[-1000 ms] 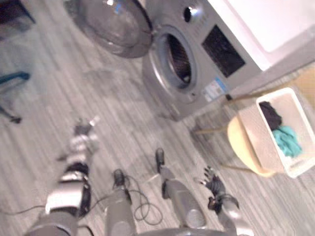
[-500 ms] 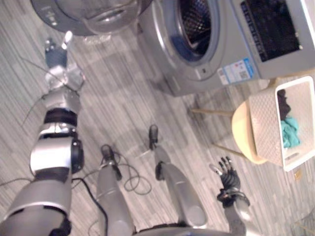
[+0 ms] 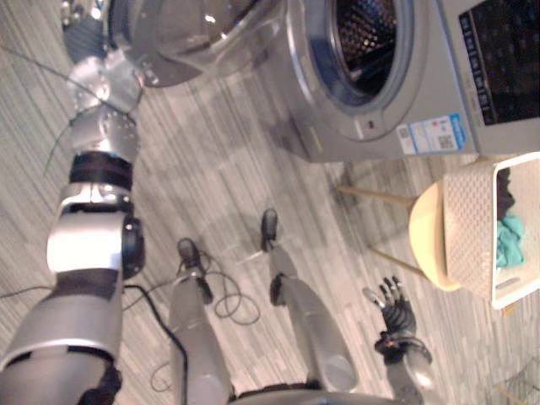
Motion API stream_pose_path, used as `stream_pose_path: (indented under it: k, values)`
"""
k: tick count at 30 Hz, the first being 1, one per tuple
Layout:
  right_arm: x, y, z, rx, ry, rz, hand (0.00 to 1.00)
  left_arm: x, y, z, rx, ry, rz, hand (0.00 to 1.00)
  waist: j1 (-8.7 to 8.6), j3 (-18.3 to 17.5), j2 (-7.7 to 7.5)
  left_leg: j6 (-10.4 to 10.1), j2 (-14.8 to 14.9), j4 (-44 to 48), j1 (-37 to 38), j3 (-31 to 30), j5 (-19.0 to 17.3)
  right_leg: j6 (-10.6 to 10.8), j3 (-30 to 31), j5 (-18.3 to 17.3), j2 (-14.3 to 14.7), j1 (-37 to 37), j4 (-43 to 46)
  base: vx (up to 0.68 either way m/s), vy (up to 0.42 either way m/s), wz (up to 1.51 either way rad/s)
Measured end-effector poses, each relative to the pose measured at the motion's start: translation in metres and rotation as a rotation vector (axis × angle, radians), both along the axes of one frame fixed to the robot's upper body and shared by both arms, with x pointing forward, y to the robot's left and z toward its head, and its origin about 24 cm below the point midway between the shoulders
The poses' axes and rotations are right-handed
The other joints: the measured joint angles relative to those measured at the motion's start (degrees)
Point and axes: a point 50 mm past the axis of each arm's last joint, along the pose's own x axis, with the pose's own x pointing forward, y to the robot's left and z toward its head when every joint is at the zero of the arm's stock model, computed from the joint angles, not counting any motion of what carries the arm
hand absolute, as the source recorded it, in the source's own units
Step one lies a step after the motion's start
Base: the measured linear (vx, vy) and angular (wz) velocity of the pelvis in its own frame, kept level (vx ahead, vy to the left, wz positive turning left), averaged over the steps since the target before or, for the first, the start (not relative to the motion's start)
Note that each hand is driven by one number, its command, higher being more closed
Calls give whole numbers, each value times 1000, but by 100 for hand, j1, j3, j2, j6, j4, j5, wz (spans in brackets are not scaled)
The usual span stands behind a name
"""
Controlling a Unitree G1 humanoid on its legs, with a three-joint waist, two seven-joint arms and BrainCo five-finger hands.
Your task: Pick up the laundry basket with both hands and put the clothes into the washing machine.
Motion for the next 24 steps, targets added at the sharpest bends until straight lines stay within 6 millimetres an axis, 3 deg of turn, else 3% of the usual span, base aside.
stream_pose_path:
  k: [7,14,18,20,24]
  values:
    - [-9,-5,-8,-15,47,0,0,-7,6,14,13,-49,18,0,6,-4,6,-26,-71,-306,273,5,158,0,-59,0,-25,150,0,-5,-15,5]
    - [-9,-7,-7,-16,45,1,0,-17,29,19,-30,-79,74,0,40,-18,43,-35,-53,-253,387,42,175,0,10,0,-10,244,0,-17,-11,-2]
    - [-9,-8,-7,-17,45,1,0,-22,44,5,-25,-51,120,0,160,-119,293,-35,-24,-187,424,38,174,-19,2,-15,5,311,23,-4,-4,2]
    - [-9,-8,-8,-11,49,2,0,-28,52,-3,-8,-52,146,0,182,-125,324,-36,-38,-186,510,28,172,-161,-44,-117,-9,417,33,-8,-22,9]
    - [-6,-11,-14,-8,74,1,0,-34,61,-53,33,52,174,0,214,-195,486,-37,-15,-198,912,28,173,-276,-149,-403,-16,669,414,8,-7,13]
